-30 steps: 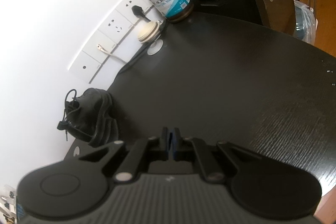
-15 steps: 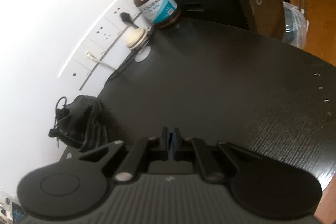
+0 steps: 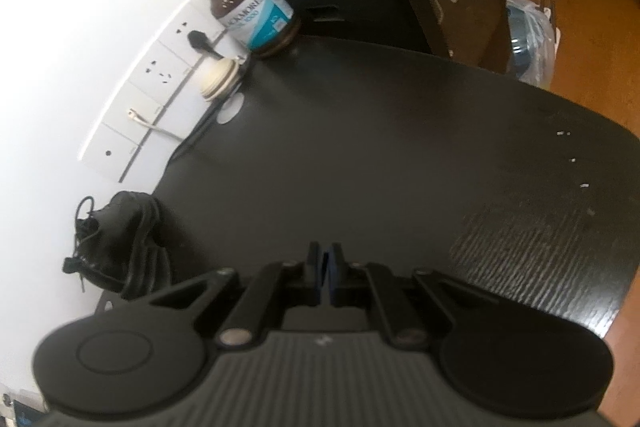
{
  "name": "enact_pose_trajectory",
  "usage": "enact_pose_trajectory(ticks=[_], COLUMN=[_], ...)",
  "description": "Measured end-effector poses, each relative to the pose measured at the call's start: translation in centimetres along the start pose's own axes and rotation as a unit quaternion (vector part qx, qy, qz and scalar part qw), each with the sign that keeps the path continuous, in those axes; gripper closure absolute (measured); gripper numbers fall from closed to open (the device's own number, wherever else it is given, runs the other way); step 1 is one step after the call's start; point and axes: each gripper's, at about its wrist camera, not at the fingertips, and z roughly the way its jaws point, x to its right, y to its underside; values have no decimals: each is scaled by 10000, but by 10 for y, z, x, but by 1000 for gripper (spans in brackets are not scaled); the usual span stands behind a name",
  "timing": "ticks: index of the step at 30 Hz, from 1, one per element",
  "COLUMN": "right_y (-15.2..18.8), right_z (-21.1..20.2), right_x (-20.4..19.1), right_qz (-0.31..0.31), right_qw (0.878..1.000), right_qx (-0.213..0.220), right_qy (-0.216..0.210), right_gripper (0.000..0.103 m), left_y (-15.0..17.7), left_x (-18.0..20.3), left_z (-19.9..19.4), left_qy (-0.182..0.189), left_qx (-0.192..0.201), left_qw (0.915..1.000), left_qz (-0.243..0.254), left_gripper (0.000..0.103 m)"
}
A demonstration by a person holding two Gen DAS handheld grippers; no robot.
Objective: Lace up shoes with both hands
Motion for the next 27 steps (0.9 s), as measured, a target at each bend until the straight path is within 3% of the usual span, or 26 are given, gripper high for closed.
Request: enact_pose_trajectory(ticks=[15, 18, 22, 27], right_y=[-2, 2, 17, 37], right_z=[-4, 0, 5, 10], right_x=[23, 17, 4, 2], right_qz=[-161, -472, -1178, -1597], right_qw=[9989, 9966, 9812, 9660], right_qx=[-131, -636, -1530, -2030], right_qy=[419, 239, -43, 73], right_gripper=[99, 99, 99, 96], left_y=[0, -2, -4, -3], left_x=[2, 6, 13, 21], left_z=[-3, -6, -8, -4], left_qy=[51, 202, 431, 470], left_qx=[18, 103, 138, 83], left_qw=[10000, 9997, 9988, 9983], left_qz=[-6, 46, 176, 327], left_gripper=[0, 0, 0, 0])
